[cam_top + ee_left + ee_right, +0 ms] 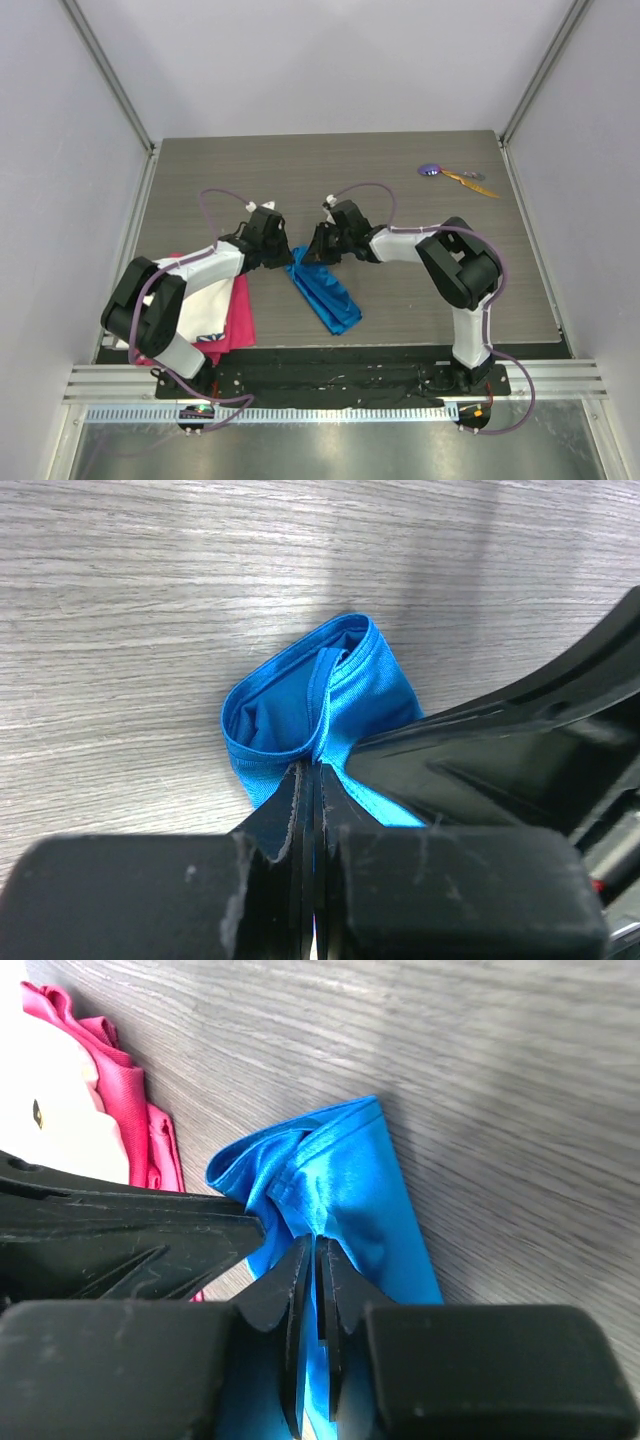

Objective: Fold the napkin into a case and place the utensils inside
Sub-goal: Grasp the top corner of the smaller rectangle folded napkin at the center of the board.

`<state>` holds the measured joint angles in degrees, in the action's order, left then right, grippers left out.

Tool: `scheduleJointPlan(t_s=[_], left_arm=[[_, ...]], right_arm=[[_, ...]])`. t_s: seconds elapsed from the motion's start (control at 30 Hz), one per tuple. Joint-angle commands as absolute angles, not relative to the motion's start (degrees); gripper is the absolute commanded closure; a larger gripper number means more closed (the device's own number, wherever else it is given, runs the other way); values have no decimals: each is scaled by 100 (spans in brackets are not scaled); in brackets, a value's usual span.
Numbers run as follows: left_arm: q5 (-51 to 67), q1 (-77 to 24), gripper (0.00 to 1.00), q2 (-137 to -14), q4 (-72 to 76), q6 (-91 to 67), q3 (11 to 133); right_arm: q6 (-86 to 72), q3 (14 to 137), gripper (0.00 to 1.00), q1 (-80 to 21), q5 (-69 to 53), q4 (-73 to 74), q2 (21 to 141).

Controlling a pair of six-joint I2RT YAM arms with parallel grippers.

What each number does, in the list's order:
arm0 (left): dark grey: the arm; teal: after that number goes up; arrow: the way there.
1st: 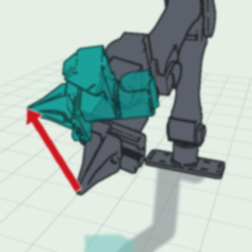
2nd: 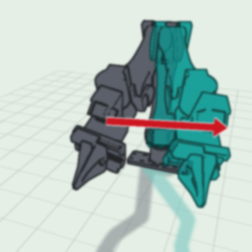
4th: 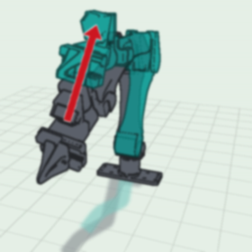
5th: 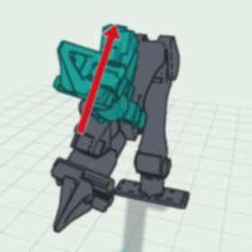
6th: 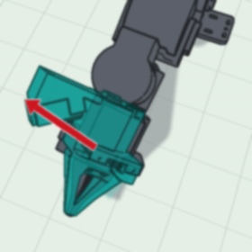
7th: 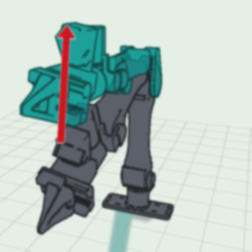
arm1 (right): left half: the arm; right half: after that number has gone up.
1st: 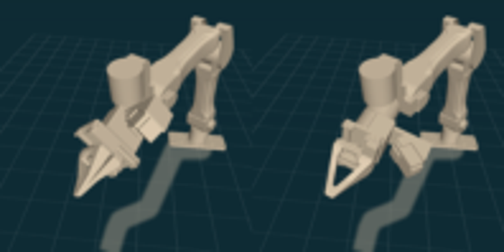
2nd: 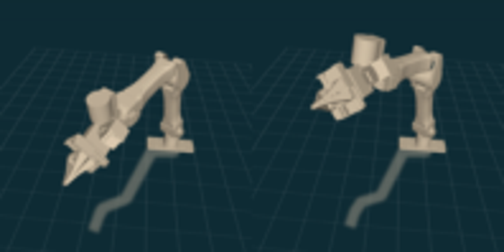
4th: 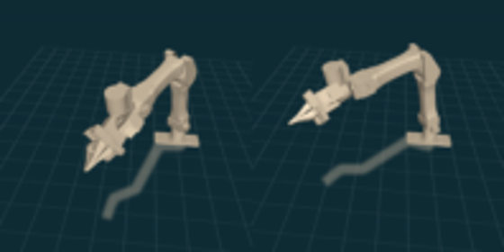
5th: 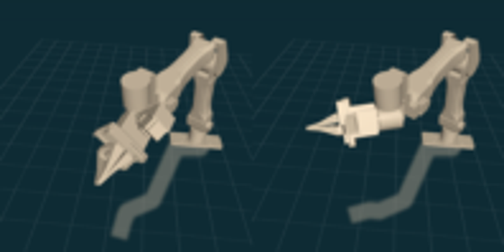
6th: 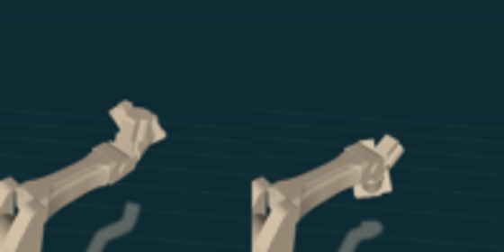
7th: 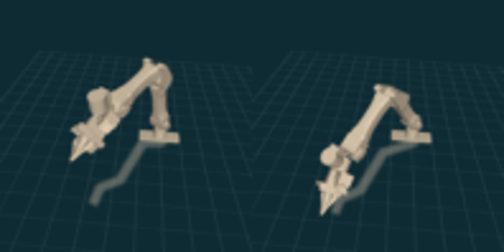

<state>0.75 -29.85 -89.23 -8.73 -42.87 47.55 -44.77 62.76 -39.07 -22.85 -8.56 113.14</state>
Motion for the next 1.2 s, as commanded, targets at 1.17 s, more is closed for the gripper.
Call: scheduleJointPlan(t_s=[1.17], left_arm=[[246, -2944, 100, -9114, -993, -4245, 5080]], right_arm=[[-4236, 6337, 83, -3832, -2259, -342, 10872]])
